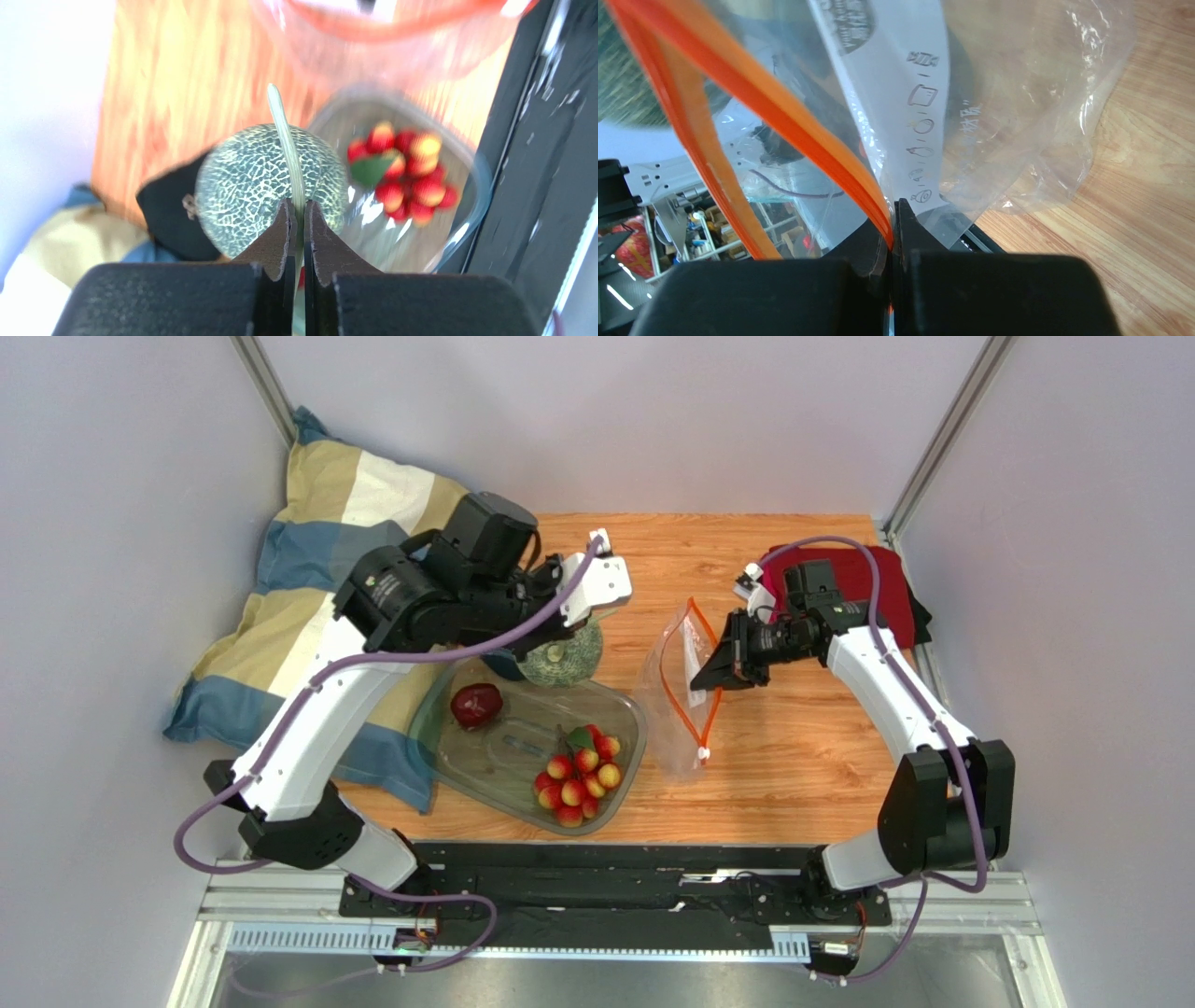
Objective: Place the food in the zip-top bag and seal the zipper
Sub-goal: Place the fake fruit in the zipper food storage bag.
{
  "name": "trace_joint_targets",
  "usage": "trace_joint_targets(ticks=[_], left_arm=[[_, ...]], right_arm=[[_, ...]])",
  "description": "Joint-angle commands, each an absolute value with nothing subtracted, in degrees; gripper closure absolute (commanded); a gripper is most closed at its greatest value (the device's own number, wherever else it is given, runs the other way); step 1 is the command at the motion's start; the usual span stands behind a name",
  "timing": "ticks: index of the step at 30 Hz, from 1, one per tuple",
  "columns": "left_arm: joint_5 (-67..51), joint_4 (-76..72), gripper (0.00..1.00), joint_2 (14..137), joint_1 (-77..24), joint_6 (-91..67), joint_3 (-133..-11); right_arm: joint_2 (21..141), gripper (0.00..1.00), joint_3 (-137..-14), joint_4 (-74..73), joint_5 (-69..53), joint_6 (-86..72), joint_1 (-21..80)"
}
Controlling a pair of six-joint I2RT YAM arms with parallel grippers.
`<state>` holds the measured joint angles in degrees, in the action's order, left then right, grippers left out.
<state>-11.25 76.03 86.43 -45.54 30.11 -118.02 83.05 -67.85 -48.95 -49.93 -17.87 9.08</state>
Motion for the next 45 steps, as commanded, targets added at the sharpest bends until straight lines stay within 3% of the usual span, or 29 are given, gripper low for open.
trace_joint_targets(ticks=[1,16,22,28,34,45], left_arm=[[-19.76,69.45,1.00,86.66,-45.79,23.22,-125.59],[-44.82,25.87,1.00,92.19,-47.28,-13.00,-119.80],[-45.35,12.94,1.00,90.18,-48.52,-16.70,-104.79],[-44.65,2.48,1.00,85.52,-42.37,-21.17,-82.21],[-40.79,5.70,1.00,87.27,-35.95,-22.41,-77.78],[-12.07,24.93,1.00,88.85,-39.89,-9.69,-84.28]], right_arm=[[82.88,1.00,-66.98,-43.43,-46.34,-22.94,10.63],[84.29,1.00,-63.46,-37.44,-46.14,-27.07,12.74],[84.73,1.00,-62.84,-37.27,-48.95,-26.02,12.57],[83.76,1.00,-59.07,-34.54,-56.77,-25.75,11.43],[83.67,1.00,-56.34,-32.43,-61.43,-25.49,11.34],[86.04,1.00,-56.25,-35.16,-59.94,-23.38,9.84]])
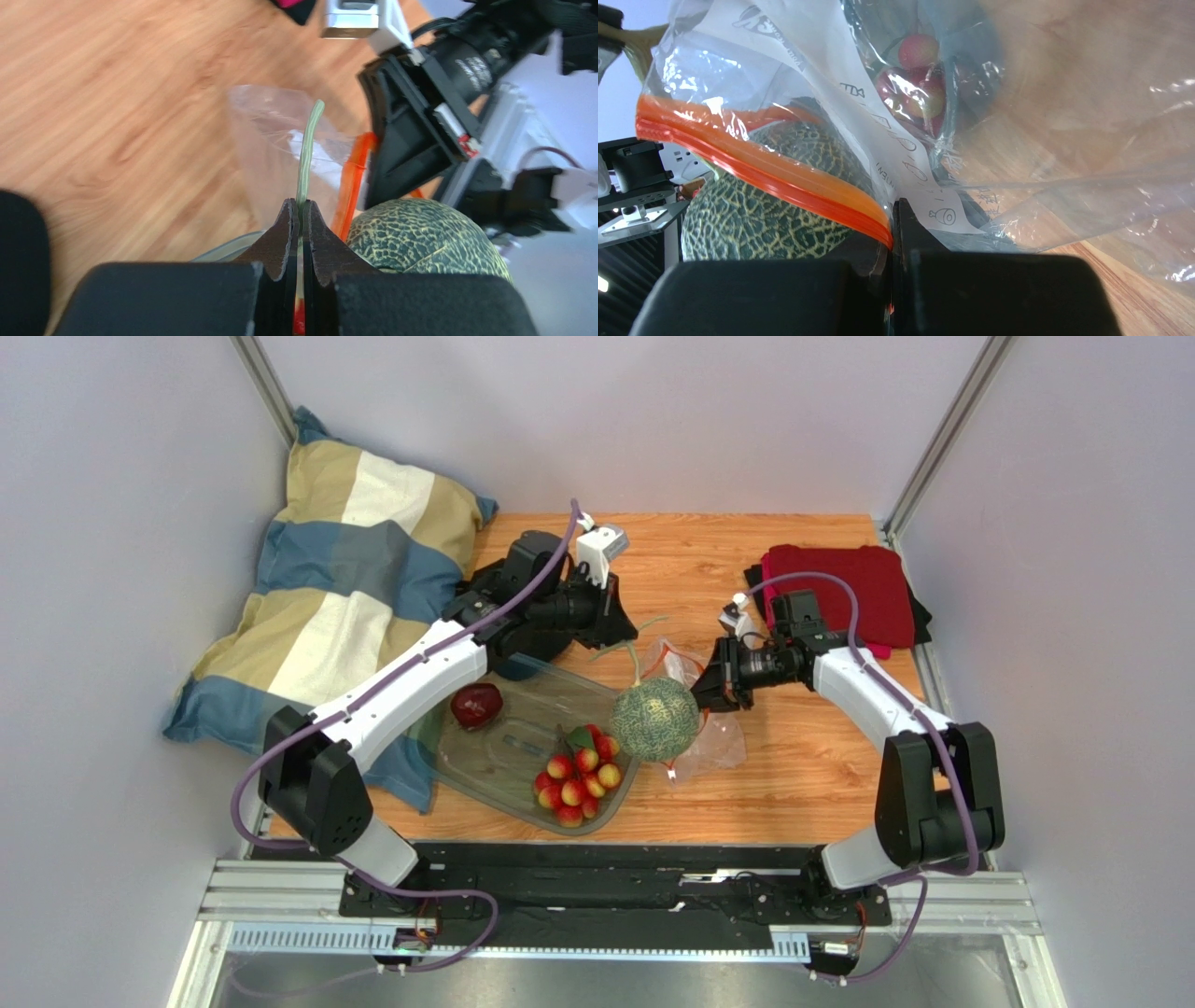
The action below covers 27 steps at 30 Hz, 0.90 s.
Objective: Place the food in the zip-top bag and seal the zipper
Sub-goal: Place the fake fruit in the zipper food storage bag.
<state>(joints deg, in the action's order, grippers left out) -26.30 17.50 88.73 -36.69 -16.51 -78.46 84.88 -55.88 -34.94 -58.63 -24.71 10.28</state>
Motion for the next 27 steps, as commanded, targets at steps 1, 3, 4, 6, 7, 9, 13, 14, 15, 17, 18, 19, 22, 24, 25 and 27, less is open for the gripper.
trace_joint_targets(ticks=[1,3,4,6,7,9,13,14,15,17,18,19,22,24,25,27], left_arm=[[-8.65,26.53,1.00,90.25,-41.21,-9.32,-86.81],[2.43,31.96,1.00,92.10,-45.34,-9.05,-89.90],[5.51,33.82,1.00,94.46,-46.22,-9.66,-93.39],[13.60,38.64,1.00,96.67,-48.16,-11.24,-96.40],[15.10,39.98,1.00,98.68,-48.34,-12.56,-98.50],[18.18,42.26,1.00,100.28,-48.34,-14.23,-99.75],[20.65,44.47,1.00,104.14,-48.60,-16.96,-101.77],[21.44,45.26,1.00,105.02,-48.69,-17.83,-102.39],[23.01,47.26,1.00,105.99,-48.69,-18.45,-103.18],[24.34,50.08,1.00,108.89,-48.69,-19.51,-106.25],[24.61,51.23,1.00,109.33,-48.69,-19.77,-106.61],[24.61,51.15,1.00,109.25,-48.69,-19.69,-106.35],[24.70,50.54,1.00,108.72,-48.69,-19.42,-106.43],[24.61,50.89,1.00,108.63,-48.69,-19.77,-107.31],[24.70,51.06,1.00,108.81,-48.69,-20.12,-107.75],[24.70,52.03,1.00,108.90,-48.69,-20.74,-108.89]], right_arm=[[86.31,1.00,-56.60,-35.42,-59.59,-23.29,9.93],[86.75,1.00,-57.56,-37.52,-58.19,-22.07,9.84],[87.01,1.00,-57.74,-38.14,-57.92,-21.63,9.67],[87.01,1.00,-58.18,-39.63,-56.69,-20.49,9.32],[87.10,1.00,-58.53,-40.42,-56.17,-20.30,8.79],[87.62,1.00,-59.06,-41.13,-54.76,-19.95,8.61],[88.86,0.92,-61.08,-43.85,-52.21,-18.02,8.53],[88.94,0.88,-61.34,-44.21,-50.81,-17.67,8.61],[88.95,0.80,-61.61,-44.73,-50.19,-17.23,8.53],[88.77,0.73,-62.22,-45.70,-48.79,-16.35,8.53],[88.60,0.71,-62.40,-46.05,-48.52,-16.00,8.53],[88.25,0.66,-62.66,-46.66,-48.08,-15.74,8.53],[87.28,0.66,-63.81,-47.72,-45.80,-14.94,8.53],[87.01,0.66,-64.51,-48.34,-44.65,-14.51,8.61],[87.01,0.66,-64.77,-49.04,-44.39,-14.07,8.53],[86.66,0.75,-65.39,-49.74,-43.77,-13.19,8.53]])
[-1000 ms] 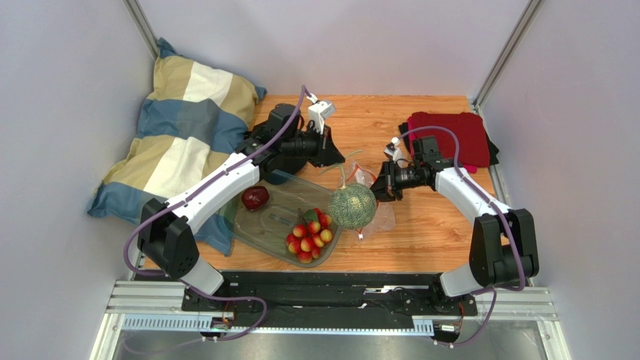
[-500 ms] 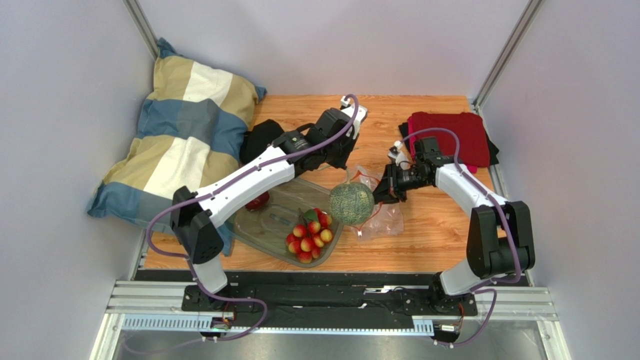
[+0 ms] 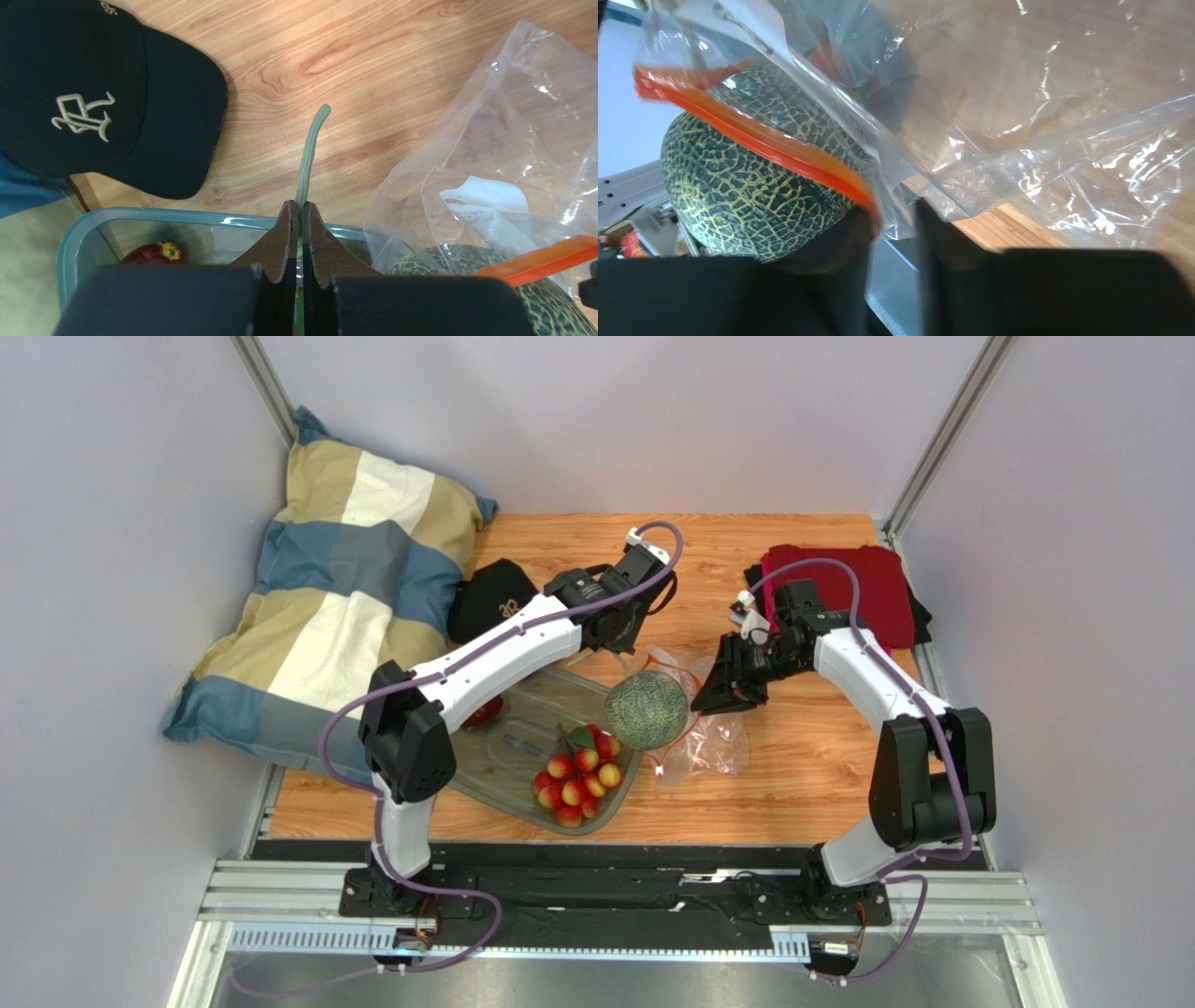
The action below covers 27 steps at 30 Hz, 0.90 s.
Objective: Place the food in the zip-top bag and seal the zipper
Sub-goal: Place the fake fruit in the zipper food storage bag.
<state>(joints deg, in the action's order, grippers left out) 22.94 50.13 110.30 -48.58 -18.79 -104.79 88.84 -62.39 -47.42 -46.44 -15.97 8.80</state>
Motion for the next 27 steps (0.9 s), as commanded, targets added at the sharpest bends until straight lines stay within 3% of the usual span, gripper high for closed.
trace_joint_targets(ticks=[1,2,3,12,22,25,27], left_arm=[[24.35,52.12,1.00,108.64,-48.69,-21.09,-108.98],[23.74,52.03,1.00,108.28,-48.69,-21.35,-109.07],[23.56,51.94,1.00,108.02,-48.69,-21.62,-109.33],[29.09,54.58,1.00,108.81,-49.13,-22.67,-113.38],[32.34,56.77,1.00,111.09,-50.89,-20.65,-119.09],[27.62,56.69,1.00,108.90,-50.98,-21.01,-119.44],[17.44,55.46,1.00,106.54,-51.15,-20.48,-119.44]], right_arm=[[86.66,0.86,-65.39,-50.27,-44.20,-12.75,8.61],[86.49,0.97,-65.56,-50.71,-45.25,-12.40,8.53],[86.40,1.00,-66.00,-51.06,-45.61,-11.96,8.61],[80.52,1.00,-68.20,-53.08,-47.20,-11.69,8.70],[80.42,1.00,-70.40,-56.96,-59.41,-11.69,10.02],[81.91,1.00,-72.94,-55.90,-59.41,-13.00,10.11],[83.32,1.00,-73.91,-55.20,-60.11,-14.23,10.11]])
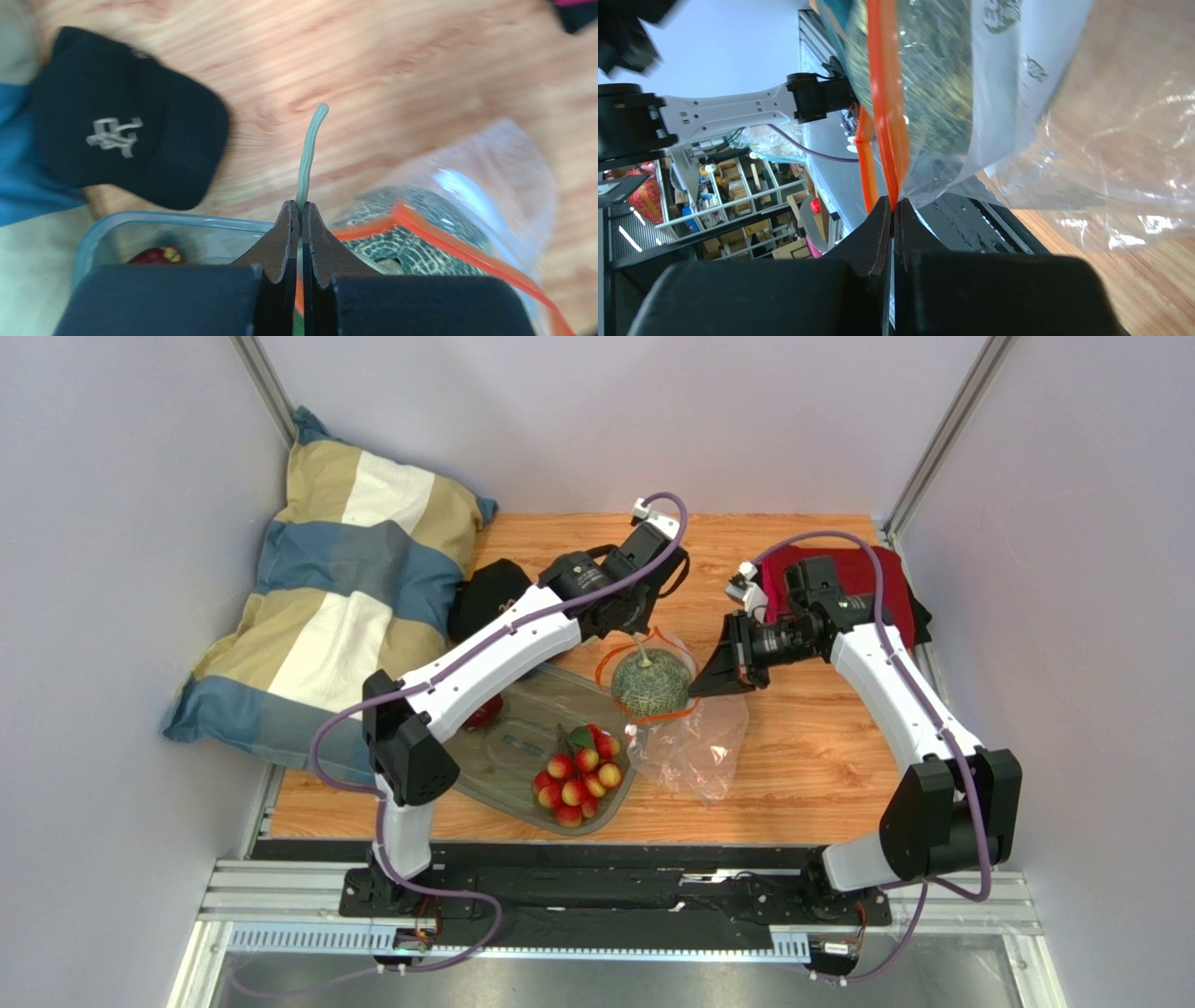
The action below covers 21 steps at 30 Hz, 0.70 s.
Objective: Place the food in the zip-top bag and seal the zipper
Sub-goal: Place the fake fruit in the zipper food storage bag, then pick up the fake fruit from the bin.
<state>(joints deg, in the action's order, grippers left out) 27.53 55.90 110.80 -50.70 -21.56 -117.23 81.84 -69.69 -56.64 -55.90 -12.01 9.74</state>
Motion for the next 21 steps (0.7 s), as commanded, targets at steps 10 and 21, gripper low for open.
trace_joint_targets(ticks=[10,21], left_arm=[[-4.82,35.62,0.26,84.66,-49.75,-15.22,-93.75],[-13.25,39.80,0.27,93.24,-41.66,-16.61,-92.80]], right_arm=[[83.15,1.00,-71.81,-55.99,-62.22,-9.93,8.70],[83.06,1.00,-70.31,-56.07,-63.11,-7.30,7.56]])
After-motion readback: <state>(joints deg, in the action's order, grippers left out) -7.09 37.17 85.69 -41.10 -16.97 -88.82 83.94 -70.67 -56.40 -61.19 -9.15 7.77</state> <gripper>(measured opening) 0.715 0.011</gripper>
